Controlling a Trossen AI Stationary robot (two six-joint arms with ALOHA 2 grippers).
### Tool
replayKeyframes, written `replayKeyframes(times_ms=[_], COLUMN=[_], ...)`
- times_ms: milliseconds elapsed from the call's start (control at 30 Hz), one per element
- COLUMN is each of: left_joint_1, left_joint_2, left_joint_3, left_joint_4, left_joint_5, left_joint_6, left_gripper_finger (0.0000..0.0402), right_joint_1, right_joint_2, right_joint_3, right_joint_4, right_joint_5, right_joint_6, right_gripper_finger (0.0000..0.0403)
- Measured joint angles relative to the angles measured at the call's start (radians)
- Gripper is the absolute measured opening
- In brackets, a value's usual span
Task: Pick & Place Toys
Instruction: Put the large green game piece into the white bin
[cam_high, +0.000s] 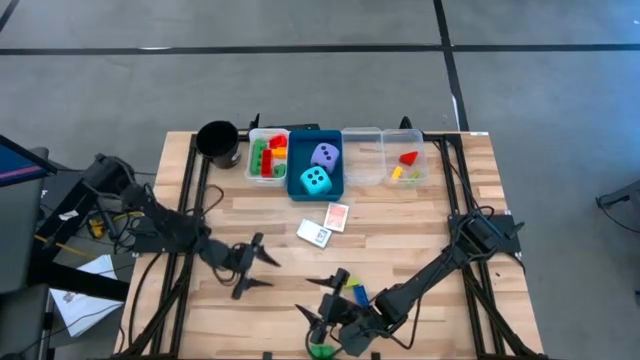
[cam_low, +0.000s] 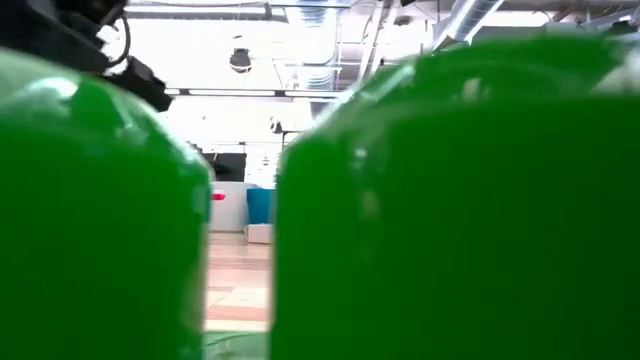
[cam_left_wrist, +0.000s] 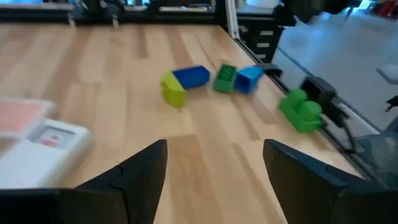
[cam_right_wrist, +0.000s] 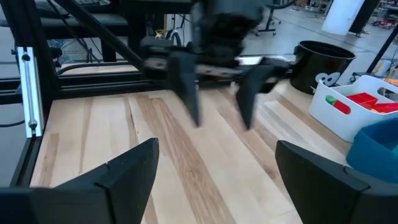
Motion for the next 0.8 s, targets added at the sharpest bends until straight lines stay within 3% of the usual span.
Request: replayKeyframes(times_ms=[300, 567, 800], left_joint_1=[-0.163, -0.179, -0.179], left_joint_2=[0.338, 0.628, 0.681], left_joint_3=[0.099, 0.317, 0.359], left_joint_4=[0.154, 0.174, 0.175], left_joint_5=[-0.209, -0.212, -0.19], left_joint_6=[-0.104, -0.104, -0.107], left_gripper_finger=[0.0255, 0.0254, 0.0253], right_joint_1=[-0.01, -0.01, -0.007], right_joint_2=[0.0, 0.0, 0.0], right_joint_3=[0.0, 0.0, 0.0], right_joint_4=[0.0, -0.001, -0.003], right_joint_5=[0.0, 0.0, 0.0], right_joint_6=[0.008, 0.021, 0.022], right_gripper_finger=[0.0317, 0.0317, 0.0317])
